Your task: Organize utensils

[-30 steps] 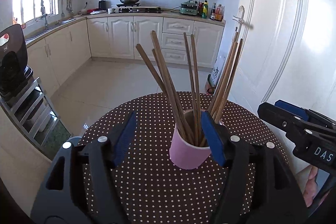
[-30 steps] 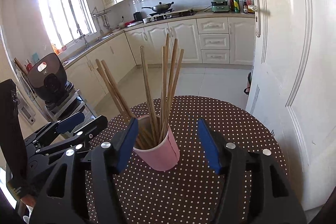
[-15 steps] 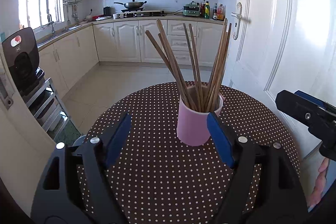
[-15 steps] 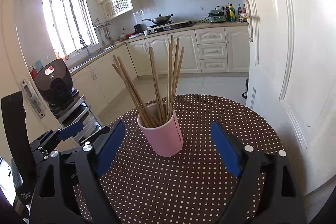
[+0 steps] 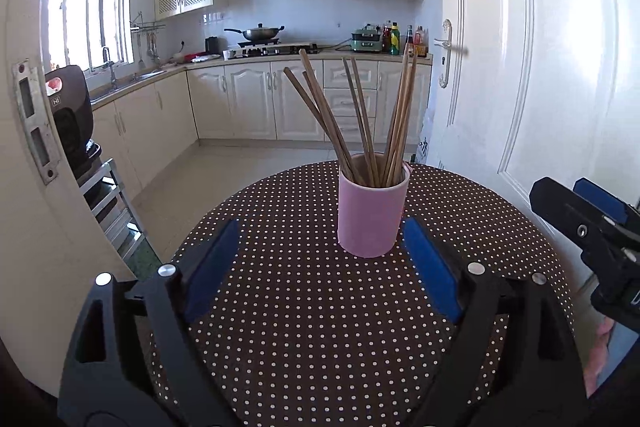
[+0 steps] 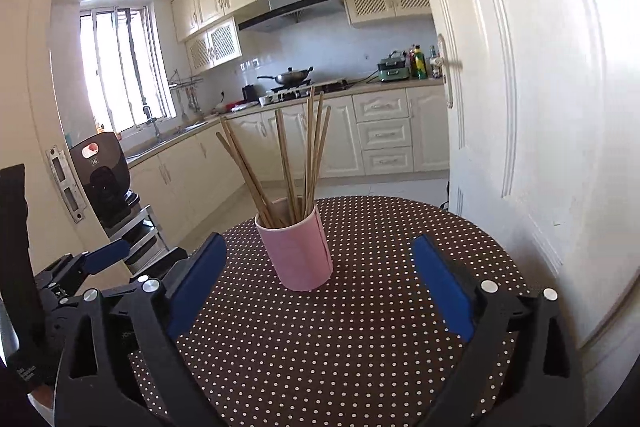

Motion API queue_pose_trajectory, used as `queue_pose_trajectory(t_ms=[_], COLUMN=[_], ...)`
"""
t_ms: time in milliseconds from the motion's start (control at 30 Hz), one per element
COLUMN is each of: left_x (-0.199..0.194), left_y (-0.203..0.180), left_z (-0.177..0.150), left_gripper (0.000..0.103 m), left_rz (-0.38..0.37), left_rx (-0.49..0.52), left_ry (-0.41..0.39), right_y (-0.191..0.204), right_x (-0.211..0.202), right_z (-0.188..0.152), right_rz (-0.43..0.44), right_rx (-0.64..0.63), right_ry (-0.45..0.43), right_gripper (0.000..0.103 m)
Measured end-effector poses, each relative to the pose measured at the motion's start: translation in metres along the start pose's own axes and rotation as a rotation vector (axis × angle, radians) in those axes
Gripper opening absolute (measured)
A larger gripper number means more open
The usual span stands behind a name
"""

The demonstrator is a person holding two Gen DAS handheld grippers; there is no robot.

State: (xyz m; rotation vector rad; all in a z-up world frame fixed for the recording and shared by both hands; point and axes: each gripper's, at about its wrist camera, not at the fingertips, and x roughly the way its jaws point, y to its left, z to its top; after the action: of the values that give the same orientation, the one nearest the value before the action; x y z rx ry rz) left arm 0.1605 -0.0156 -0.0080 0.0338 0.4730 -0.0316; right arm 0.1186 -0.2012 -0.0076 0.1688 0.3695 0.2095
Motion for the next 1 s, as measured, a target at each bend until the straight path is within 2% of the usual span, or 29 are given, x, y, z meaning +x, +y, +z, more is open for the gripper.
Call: queue_pose_trajectory(t_ms=[133, 400, 867, 1000], left_x=[-0.016, -0.053, -0.110, -0.122], left_y=[-0.003, -0.008, -0.009, -0.008], left_z=[-0.004, -0.012, -0.013, -0.014], left_gripper=[0.085, 0.087, 0.092, 0.093], left_rz=[0.010, -0.011, 0.002, -0.007], left_rx=[-0.001, -0.010, -0.026, -0.032], left_ry=[-0.031, -0.085, -0.208, -0.218], right_y=[0.002, 0.004, 0.010, 0.013], right_x=[-0.017, -0.058, -0.096, -0.104], right_z=[-0.008, -0.013, -0.020, -0.022], right_rz=[-0.021, -0.050, -0.045, -0.042], right_rx=[-0.021, -0.050, -0.084, -0.091], right_ry=[-0.054, -0.224, -0.355, -0.381], right_gripper=[0.092, 0.092, 0.093, 0.093])
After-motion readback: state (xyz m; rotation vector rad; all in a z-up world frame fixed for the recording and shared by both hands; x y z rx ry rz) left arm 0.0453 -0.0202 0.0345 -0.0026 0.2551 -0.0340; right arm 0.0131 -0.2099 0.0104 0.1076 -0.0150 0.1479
